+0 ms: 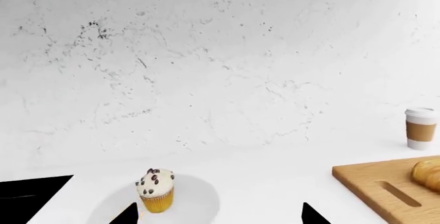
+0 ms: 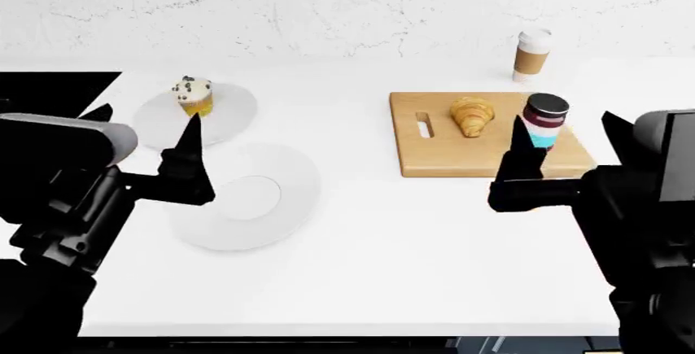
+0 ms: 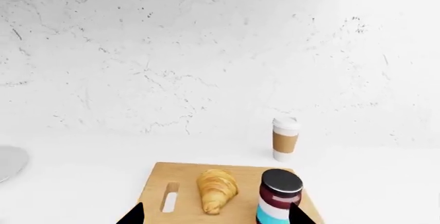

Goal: From the different types of pastries on the counter, select a croissant and place it on the cutting board. Then retrieve a jar of jam from the cabinet and place it alongside the croissant on the cutting board.

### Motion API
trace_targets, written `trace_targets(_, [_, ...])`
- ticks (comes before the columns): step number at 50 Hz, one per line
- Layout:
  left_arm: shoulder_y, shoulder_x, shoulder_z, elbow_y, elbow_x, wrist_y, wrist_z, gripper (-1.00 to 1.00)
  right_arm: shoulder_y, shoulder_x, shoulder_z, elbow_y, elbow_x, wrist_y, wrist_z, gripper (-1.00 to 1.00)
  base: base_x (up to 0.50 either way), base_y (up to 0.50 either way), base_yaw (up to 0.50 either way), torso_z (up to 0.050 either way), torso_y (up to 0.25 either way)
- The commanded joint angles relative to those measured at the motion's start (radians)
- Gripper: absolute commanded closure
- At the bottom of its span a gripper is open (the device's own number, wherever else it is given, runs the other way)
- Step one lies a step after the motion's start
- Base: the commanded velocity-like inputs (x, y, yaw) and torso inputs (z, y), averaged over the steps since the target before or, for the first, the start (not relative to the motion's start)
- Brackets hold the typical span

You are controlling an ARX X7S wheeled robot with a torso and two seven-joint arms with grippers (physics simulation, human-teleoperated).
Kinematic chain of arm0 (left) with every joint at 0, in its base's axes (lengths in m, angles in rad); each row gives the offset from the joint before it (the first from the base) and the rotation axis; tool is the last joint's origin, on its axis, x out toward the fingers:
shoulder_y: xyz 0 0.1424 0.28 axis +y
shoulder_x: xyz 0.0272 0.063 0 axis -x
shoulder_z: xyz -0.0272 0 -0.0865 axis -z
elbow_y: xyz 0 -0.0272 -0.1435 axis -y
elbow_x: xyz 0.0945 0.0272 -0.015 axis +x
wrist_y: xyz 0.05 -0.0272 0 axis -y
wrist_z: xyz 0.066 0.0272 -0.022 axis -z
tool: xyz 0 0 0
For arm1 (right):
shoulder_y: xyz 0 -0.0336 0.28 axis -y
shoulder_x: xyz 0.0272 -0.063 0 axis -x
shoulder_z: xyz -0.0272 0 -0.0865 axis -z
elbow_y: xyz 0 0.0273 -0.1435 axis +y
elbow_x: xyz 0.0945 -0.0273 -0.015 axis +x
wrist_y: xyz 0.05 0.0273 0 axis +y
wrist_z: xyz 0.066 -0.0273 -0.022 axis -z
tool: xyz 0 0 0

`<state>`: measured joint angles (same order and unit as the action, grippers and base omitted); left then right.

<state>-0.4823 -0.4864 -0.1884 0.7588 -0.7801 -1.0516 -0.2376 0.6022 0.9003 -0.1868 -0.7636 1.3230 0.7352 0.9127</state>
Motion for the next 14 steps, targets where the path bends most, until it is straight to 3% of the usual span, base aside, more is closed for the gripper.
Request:
trace_targets(1, [0.133,-0.012,-0.1,0.028,-0.004,0.053,0.013,-1.0,-0.079,0.052,0.053,-0.155,0.089,-0.007,0.097,-1.0,0.0,0.0,0.0,0.0,0.0])
trace_targets(14, [0.2,-0.008,-0.172,0.042,-0.036,0.043,-0.01,-1.0,-0.142,0.057,0.068,-0.169,0.035,-0.03,0.071,-1.0,0.0,0.0,0.0,0.0,0.0])
